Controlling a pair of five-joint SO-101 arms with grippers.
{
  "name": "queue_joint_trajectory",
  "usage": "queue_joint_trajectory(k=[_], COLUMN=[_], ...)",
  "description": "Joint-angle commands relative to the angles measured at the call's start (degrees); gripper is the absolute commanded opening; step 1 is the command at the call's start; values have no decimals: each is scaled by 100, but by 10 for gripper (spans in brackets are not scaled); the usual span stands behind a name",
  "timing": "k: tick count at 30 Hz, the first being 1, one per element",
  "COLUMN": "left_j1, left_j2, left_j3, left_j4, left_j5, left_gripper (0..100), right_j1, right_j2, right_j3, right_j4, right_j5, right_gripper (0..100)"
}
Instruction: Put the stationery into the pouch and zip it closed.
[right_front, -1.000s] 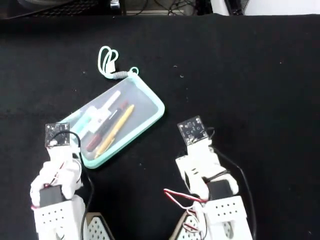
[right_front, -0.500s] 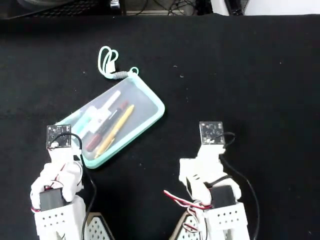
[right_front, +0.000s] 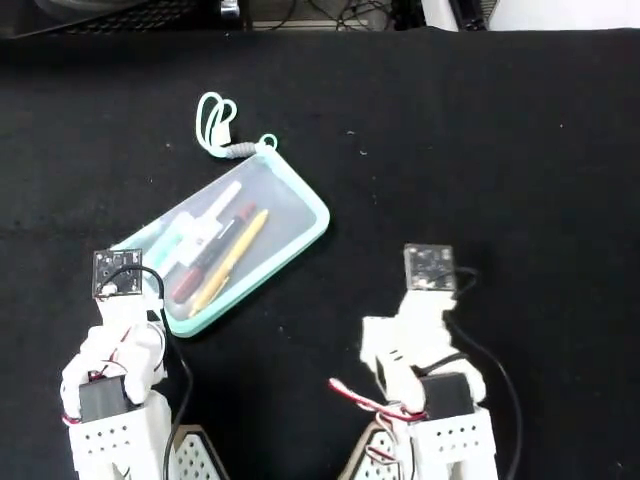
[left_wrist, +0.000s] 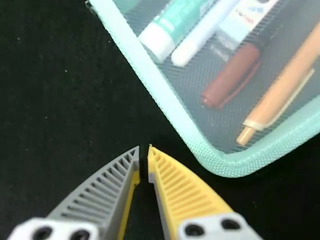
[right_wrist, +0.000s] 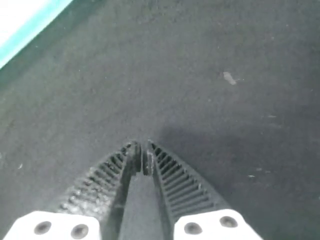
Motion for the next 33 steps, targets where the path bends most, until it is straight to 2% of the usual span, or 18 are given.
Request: queue_joint_trajectory(k=[1, 4, 13, 15, 20, 33], left_j1=[84, 84, 110, 338, 1508, 1604], left_j2=[-26, -88, -202, -202, -185, -158], left_j3=[101, 101, 92, 92, 92, 92], left_j4=[88, 114, 114, 114, 114, 114], left_j5=[18, 26, 26, 26, 26, 26], left_gripper=[47, 47, 47, 47, 47, 47], right_j1=[835, 1354, 1345, 1345, 1345, 1345], right_j2=[-303, -646, -602, -602, -585, -585], right_j3=[-31, -57, -57, -57, -57, -57], right_j4=[18, 18, 18, 18, 18, 26], right_j5=[-70, -70, -70, -70, -70, -70], right_gripper=[23, 23, 23, 23, 23, 23])
